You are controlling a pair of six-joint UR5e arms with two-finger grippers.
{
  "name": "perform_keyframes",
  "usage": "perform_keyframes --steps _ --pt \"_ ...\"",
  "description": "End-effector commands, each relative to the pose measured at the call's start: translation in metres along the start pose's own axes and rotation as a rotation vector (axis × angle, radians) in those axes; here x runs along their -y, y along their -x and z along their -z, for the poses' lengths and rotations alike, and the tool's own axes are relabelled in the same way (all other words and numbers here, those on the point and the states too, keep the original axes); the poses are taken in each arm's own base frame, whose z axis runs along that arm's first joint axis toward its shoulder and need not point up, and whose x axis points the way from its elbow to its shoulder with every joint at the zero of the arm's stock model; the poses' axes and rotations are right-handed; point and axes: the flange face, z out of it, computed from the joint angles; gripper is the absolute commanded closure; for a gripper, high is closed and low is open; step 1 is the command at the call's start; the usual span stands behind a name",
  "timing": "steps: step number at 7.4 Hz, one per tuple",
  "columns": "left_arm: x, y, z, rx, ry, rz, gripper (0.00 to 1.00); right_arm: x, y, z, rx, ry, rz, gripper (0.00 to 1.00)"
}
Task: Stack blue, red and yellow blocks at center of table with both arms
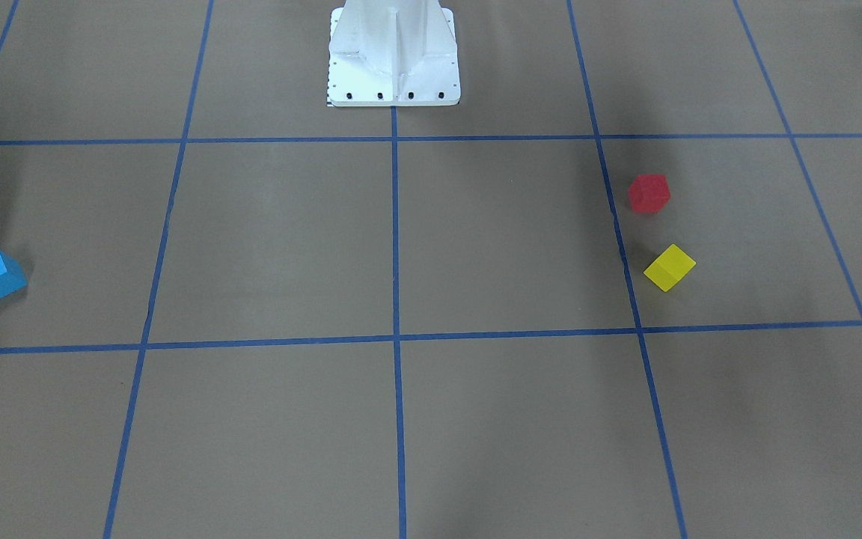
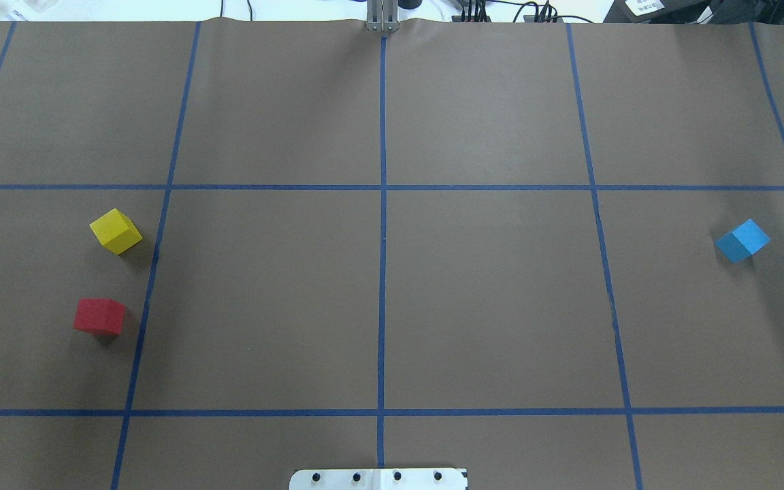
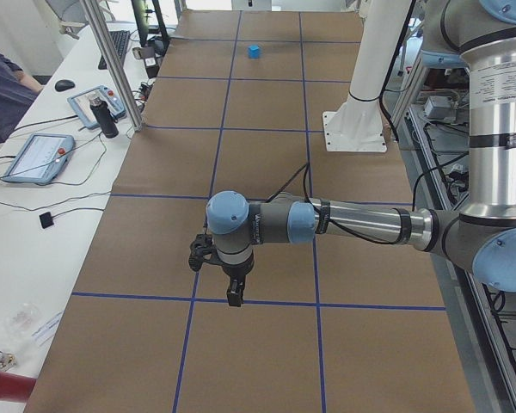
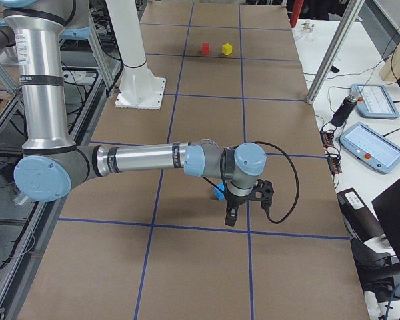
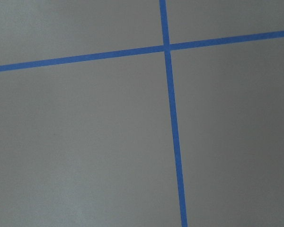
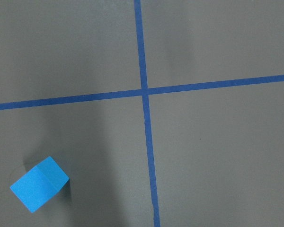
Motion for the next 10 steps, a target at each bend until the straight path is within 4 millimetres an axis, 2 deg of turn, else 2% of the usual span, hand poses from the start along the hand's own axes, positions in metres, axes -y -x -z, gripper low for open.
perform_keyframes --steps 1,5,6,7,8,9,10 --pt "0.0 0.0 0.001 -0.001 -0.002 0.0 0.0 -0.002 -0.006 0.002 0.001 -0.002 -0.014 0.01" --pt "0.0 0.001 0.009 0.008 -0.019 0.004 0.0 -0.002 -0.008 0.002 -0.006 -0.005 -0.014 0.01" --pt "0.008 0.001 0.012 0.011 -0.025 -0.001 0.0 -0.001 -0.008 0.001 -0.008 -0.006 -0.025 0.01" --pt "0.009 0.0 0.013 0.012 -0.036 -0.009 0.0 0.0 -0.002 0.008 -0.003 -0.019 -0.013 0.01" --pt "0.007 0.001 0.011 0.009 -0.047 -0.01 0.0 0.0 0.014 0.023 -0.002 -0.055 0.023 0.01" --pt "0.01 -0.001 0.012 0.005 -0.05 -0.017 0.0 0.003 0.018 0.021 -0.002 -0.054 0.029 0.01" --pt "0.017 -0.008 0.021 0.008 -0.07 -0.035 0.0 0.014 0.033 0.034 0.001 -0.088 0.068 0.01"
